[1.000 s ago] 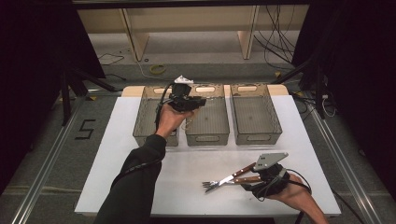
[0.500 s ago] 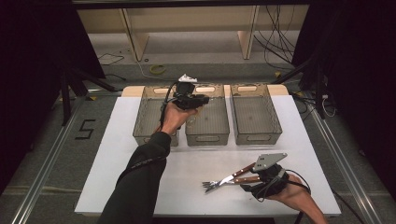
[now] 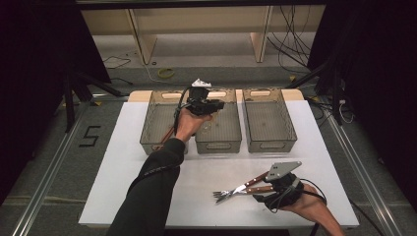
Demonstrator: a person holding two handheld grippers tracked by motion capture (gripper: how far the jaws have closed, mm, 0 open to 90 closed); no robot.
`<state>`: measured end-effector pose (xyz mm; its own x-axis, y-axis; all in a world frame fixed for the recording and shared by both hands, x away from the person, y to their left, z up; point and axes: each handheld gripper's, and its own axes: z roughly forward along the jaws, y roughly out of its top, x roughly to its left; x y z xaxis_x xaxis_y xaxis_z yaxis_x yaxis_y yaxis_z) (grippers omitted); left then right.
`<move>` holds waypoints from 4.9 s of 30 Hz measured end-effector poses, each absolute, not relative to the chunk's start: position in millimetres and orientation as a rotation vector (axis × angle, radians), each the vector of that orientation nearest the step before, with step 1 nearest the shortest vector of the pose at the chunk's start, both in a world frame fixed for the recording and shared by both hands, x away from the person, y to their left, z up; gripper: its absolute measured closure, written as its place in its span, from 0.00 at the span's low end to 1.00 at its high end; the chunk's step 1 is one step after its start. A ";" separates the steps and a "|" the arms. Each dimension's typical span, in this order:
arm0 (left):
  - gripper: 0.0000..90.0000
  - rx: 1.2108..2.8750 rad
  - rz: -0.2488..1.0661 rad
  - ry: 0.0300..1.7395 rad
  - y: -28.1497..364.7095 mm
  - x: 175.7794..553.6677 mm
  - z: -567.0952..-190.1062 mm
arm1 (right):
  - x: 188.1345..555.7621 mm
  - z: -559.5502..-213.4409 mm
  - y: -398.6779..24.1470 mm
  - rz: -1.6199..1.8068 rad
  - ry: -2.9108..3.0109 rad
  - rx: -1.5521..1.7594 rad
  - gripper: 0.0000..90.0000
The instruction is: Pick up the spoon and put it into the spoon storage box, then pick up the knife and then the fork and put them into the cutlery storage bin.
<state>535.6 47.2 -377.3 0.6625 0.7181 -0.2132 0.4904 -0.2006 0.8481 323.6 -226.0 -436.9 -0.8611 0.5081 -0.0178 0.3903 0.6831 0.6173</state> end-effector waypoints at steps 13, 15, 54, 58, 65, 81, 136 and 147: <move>0.66 1.835 0.234 1.004 58.1 540.1 -386.6 | 323.0 -436.4 -225.7 0.934 2.710 0.728 0.37; 0.55 1.828 0.221 1.018 60.7 539.2 -382.7 | 323.0 -436.5 -225.9 0.936 2.705 0.735 0.37; 0.28 1.829 0.243 0.901 163.5 419.2 -415.6 | 354.8 -427.0 -222.3 0.829 2.768 0.679 0.37; 0.27 1.841 0.229 0.882 165.5 408.5 -422.6 | 363.7 -426.5 -218.7 0.814 2.785 0.670 0.37; 0.27 1.856 0.239 0.839 165.2 390.6 -430.3 | 376.4 -426.1 -214.9 0.773 2.827 0.631 0.37; 0.26 1.848 0.274 0.863 179.8 369.5 -450.2 | 388.7 -437.1 -213.8 0.685 2.892 0.587 0.37; 0.26 1.849 0.307 0.893 196.0 350.1 -465.8 | 403.7 -461.9 -219.2 0.541 2.847 0.820 1.00; 0.26 1.867 0.315 0.886 194.7 348.5 -467.2 | 372.2 -460.0 -228.0 0.520 2.910 0.823 1.00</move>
